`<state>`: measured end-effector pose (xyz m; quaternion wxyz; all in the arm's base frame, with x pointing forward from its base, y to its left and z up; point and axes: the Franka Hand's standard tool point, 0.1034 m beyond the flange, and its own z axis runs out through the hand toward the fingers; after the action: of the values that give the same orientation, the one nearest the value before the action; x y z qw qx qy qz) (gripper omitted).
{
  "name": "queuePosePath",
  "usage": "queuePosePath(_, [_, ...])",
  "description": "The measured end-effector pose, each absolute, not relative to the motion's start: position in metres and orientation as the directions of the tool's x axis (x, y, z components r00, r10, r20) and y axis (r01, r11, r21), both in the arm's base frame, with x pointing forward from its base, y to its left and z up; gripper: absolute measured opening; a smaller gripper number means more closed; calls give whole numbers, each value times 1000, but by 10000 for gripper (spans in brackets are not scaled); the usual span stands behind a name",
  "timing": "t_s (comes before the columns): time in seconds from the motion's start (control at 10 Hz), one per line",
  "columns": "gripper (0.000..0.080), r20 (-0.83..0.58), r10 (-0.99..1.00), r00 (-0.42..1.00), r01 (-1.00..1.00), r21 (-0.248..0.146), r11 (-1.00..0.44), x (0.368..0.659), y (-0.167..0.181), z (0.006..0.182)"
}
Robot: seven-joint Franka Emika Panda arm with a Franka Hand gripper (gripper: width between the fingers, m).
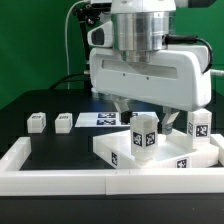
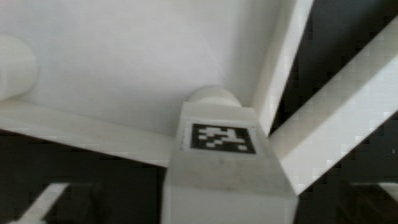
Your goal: Assemble square table
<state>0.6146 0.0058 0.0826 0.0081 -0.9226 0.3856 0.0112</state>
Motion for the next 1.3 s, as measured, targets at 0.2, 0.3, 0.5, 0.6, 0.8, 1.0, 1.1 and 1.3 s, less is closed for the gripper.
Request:
queuePosePath(0.2, [649, -25, -527, 850, -527, -13, -850, 615, 6, 83])
queuePosePath(0.3, [649, -23, -439, 898, -440, -15, -898, 615, 4, 83])
queuePosePath(0.5, [649, -21, -335, 942, -335, -18, -942, 615, 5, 83])
queuePosePath(0.6, [649, -19, -245, 969, -245, -18, -969, 615, 4, 83])
queuePosePath(0.8, [649, -17, -111, 994, -111, -19, -994, 615, 3, 83])
queuePosePath(1.0, [649, -12, 58, 998, 58, -21, -998, 615, 1, 82])
queuePosePath(1.1, [649, -6, 123, 992, 123, -20, -992, 616, 1, 82])
queuePosePath(1.3, [649, -1, 265, 964, 265, -21, -964, 616, 3, 83])
